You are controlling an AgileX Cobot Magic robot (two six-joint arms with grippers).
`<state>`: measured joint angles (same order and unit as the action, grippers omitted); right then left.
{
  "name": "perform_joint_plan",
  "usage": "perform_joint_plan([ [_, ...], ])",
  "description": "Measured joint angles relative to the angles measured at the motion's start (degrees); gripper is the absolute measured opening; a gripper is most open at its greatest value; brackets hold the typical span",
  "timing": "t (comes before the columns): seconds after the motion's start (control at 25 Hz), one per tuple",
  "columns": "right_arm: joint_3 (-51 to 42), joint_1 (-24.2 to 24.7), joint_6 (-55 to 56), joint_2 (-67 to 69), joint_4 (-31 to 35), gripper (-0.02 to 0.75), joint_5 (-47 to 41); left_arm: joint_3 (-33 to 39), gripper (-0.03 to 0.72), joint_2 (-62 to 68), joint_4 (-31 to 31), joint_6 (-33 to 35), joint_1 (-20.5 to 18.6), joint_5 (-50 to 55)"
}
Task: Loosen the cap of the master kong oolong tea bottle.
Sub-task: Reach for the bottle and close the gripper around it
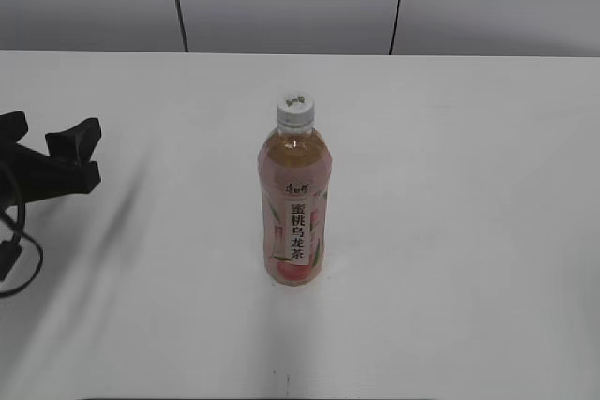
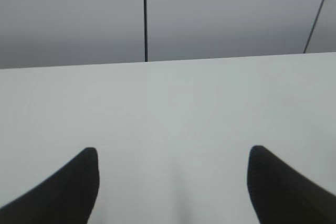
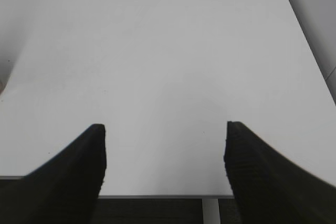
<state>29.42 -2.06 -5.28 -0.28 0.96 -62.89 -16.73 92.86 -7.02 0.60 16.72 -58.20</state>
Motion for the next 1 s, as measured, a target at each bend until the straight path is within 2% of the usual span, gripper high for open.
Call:
perform_joint_plan([
  [0.12,0.0,0.0,0.0,0.0,0.0,0.532,0.0,5.3,0.531,0.0,5.3,-0.6,0.0,-7.9],
  [0.36,0.0,0.0,0.0,0.0,0.0,0.532,0.0,11.0,0.531,-0.1,17.5,-0.6,0.0,-10.3],
  [0.52,0.0,0.0,0.0,0.0,0.0,0.532,0.0,11.5,0.531,-0.1,28.0,-0.6,0.0,-10.7],
  [0.64,0.0,0.0,0.0,0.0,0.0,0.532,0.0,11.5,0.541,-0.1,33.2,-0.6,0.0,-10.7],
  [0.8,0.0,0.0,0.0,0.0,0.0,0.532,0.0,10.2,0.6,-0.1,38.4,-1.2,0.0,-10.7],
  [1.0,0.0,0.0,0.0,0.0,0.0,0.532,0.0,7.1,0.613,0.0,43.3,-4.0,0.0,-10.7],
])
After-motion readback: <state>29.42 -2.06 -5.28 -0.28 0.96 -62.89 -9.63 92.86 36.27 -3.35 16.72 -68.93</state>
